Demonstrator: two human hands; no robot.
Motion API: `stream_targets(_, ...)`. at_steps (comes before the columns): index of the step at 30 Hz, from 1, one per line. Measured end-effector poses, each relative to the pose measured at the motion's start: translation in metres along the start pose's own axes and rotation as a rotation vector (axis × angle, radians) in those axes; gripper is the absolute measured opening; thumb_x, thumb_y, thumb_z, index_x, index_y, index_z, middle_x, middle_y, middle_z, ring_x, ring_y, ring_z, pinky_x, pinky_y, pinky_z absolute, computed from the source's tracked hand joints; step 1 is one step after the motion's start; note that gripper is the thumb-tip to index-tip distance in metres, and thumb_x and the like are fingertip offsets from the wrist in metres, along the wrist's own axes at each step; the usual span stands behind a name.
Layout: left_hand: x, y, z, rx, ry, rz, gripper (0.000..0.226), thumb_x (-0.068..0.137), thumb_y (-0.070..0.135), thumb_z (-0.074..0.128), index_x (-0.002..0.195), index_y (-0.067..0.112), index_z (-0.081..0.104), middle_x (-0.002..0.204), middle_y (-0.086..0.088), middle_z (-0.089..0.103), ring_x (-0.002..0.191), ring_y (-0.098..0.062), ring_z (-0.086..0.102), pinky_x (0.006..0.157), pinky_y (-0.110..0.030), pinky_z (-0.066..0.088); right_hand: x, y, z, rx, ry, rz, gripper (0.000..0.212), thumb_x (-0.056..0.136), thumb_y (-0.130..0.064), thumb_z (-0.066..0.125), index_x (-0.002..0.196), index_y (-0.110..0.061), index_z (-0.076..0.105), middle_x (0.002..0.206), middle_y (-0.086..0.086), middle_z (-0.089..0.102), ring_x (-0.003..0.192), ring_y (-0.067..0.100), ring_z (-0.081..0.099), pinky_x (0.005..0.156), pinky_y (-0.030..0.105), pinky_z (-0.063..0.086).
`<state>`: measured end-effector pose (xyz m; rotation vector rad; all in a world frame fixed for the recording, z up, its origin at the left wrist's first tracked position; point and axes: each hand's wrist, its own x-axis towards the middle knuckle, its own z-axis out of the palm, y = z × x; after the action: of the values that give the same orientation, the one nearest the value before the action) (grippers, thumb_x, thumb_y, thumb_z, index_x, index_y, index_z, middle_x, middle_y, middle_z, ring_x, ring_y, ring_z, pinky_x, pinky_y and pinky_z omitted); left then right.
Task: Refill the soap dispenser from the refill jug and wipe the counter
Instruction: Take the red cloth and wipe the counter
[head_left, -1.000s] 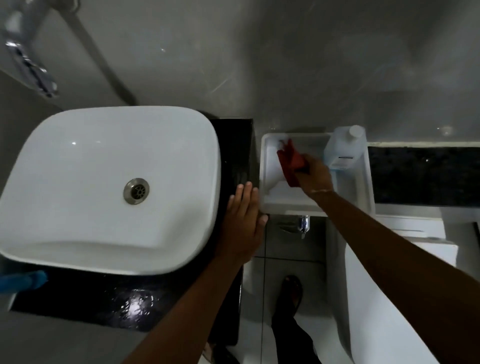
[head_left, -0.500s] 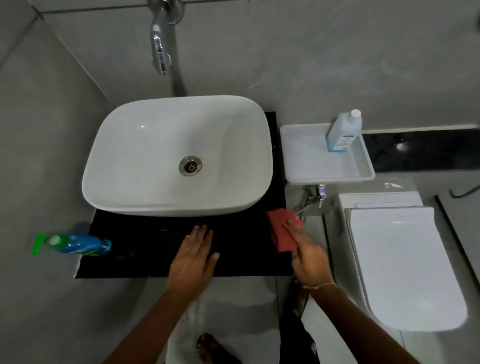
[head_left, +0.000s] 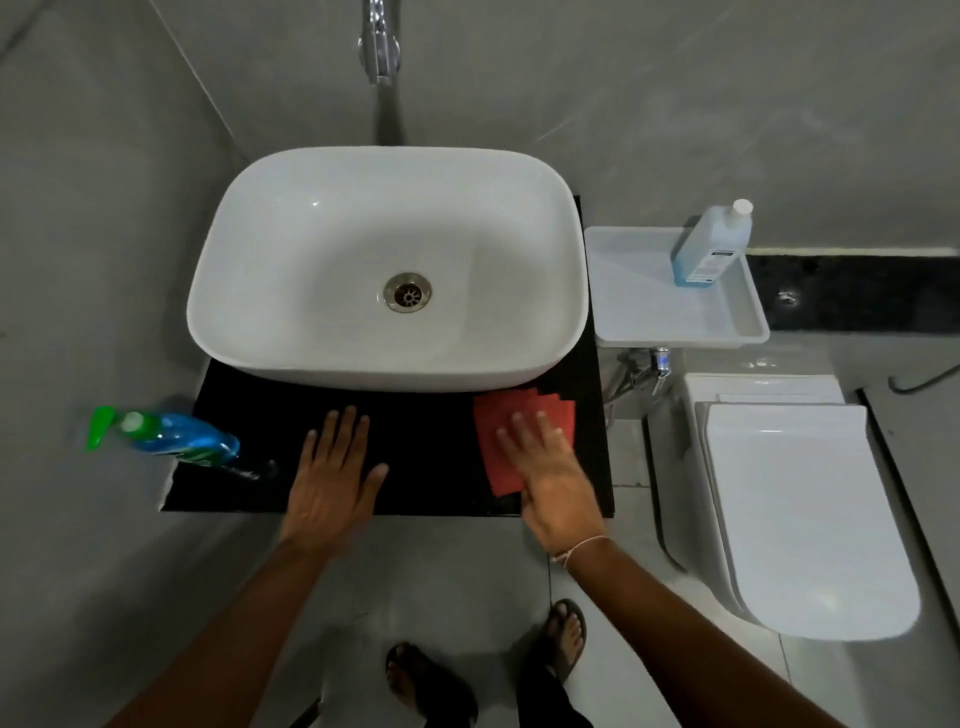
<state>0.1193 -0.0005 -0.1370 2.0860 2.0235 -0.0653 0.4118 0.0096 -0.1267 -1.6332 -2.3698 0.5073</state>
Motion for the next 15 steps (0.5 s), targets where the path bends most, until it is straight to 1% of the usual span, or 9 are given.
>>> stream_targets(2, -0.001, -0.006, 0.000, -0.014, 0.007, -0.029, 0.086, 0.097, 0.060, -0.003, 0.153, 0.003, 0.030, 0.161, -0.017, 0.027, 0.151, -0.034, 0.019, 0.123, -0.052, 0.015, -0.020, -0.014, 0.009, -0.032, -0.067, -0.130, 0.084, 0.071, 0.001, 0.048, 0.149, -0.023, 0.032, 0.159, 0.001, 0.025, 0.149, 0.027, 0.010, 0.121, 0.044, 0.012)
stream_targets(4, -0.005, -0.016, -0.001, -0.039, 0.011, -0.061, 0.088, 0.096, 0.061, -0.004, 0.152, 0.002, 0.029, 0.161, -0.018, 0.027, 0.151, -0.035, 0.019, 0.122, -0.052, 0.014, -0.043, -0.012, 0.011, -0.043, -0.106, -0.177, 0.081, 0.076, -0.003, 0.045, 0.151, -0.026, 0.027, 0.161, -0.003, 0.019, 0.150, 0.022, 0.005, 0.121, 0.042, 0.011)
stream_targets(6, -0.010, -0.027, 0.000, -0.039, 0.010, -0.065, 0.088, 0.096, 0.061, -0.004, 0.153, 0.002, 0.026, 0.162, -0.018, 0.025, 0.151, -0.034, 0.017, 0.123, -0.052, 0.014, -0.063, 0.001, 0.005, -0.027, -0.110, -0.111, 0.077, 0.084, -0.009, 0.049, 0.153, -0.029, 0.020, 0.162, -0.004, 0.013, 0.150, 0.020, 0.003, 0.121, 0.045, 0.015)
stream_targets(8, -0.014, -0.036, 0.001, -0.023, 0.015, -0.058, 0.086, 0.097, 0.060, -0.004, 0.154, 0.003, 0.024, 0.163, -0.017, 0.023, 0.152, -0.033, 0.015, 0.123, -0.052, 0.014, -0.063, 0.011, -0.003, 0.015, -0.072, 0.033, 0.073, 0.087, -0.017, 0.041, 0.153, -0.030, 0.013, 0.163, -0.005, 0.008, 0.151, 0.020, -0.001, 0.122, 0.047, 0.015)
stream_targets(9, -0.016, -0.039, 0.001, -0.020, 0.018, -0.058, 0.085, 0.097, 0.060, -0.003, 0.154, 0.003, 0.024, 0.163, -0.017, 0.022, 0.152, -0.033, 0.015, 0.123, -0.052, 0.014, -0.055, 0.011, -0.005, 0.037, -0.042, 0.110, 0.074, 0.087, -0.018, 0.040, 0.153, -0.030, 0.011, 0.163, -0.004, 0.007, 0.151, 0.021, -0.003, 0.122, 0.048, 0.014)
stream_targets(11, -0.019, -0.046, 0.003, -0.017, 0.021, -0.060, 0.083, 0.098, 0.058, -0.001, 0.154, 0.003, 0.023, 0.163, -0.016, 0.022, 0.152, -0.032, 0.015, 0.123, -0.051, 0.014, -0.025, 0.000, -0.003, 0.047, 0.032, 0.233, 0.080, 0.083, -0.009, 0.051, 0.153, -0.026, 0.016, 0.162, 0.001, 0.012, 0.151, 0.027, -0.001, 0.122, 0.051, 0.013)
stream_targets(13, -0.022, -0.052, 0.005, -0.010, 0.029, -0.062, 0.081, 0.098, 0.058, 0.000, 0.154, 0.003, 0.023, 0.163, -0.015, 0.021, 0.152, -0.031, 0.014, 0.123, -0.050, 0.013, 0.008, -0.026, 0.004, 0.046, 0.070, 0.277, 0.083, 0.077, -0.002, 0.055, 0.152, -0.022, 0.024, 0.161, 0.005, 0.018, 0.150, 0.032, 0.003, 0.122, 0.050, 0.009)
stream_targets(14, -0.023, -0.055, 0.005, -0.014, 0.035, -0.064, 0.081, 0.098, 0.057, 0.001, 0.154, 0.003, 0.023, 0.163, -0.015, 0.022, 0.152, -0.030, 0.014, 0.123, -0.049, 0.013, 0.020, -0.043, 0.009, 0.067, 0.055, 0.259, 0.084, 0.075, 0.000, 0.054, 0.151, -0.022, 0.027, 0.161, 0.005, 0.021, 0.150, 0.032, 0.004, 0.122, 0.049, 0.010)
stream_targets(15, -0.025, -0.058, 0.005, -0.024, 0.037, -0.065, 0.081, 0.098, 0.057, 0.001, 0.154, 0.003, 0.024, 0.163, -0.016, 0.023, 0.152, -0.030, 0.015, 0.123, -0.049, 0.013, 0.025, -0.060, 0.017, 0.090, 0.033, 0.193, 0.086, 0.072, 0.001, 0.054, 0.150, -0.023, 0.030, 0.160, 0.004, 0.023, 0.150, 0.032, 0.006, 0.122, 0.049, 0.011)
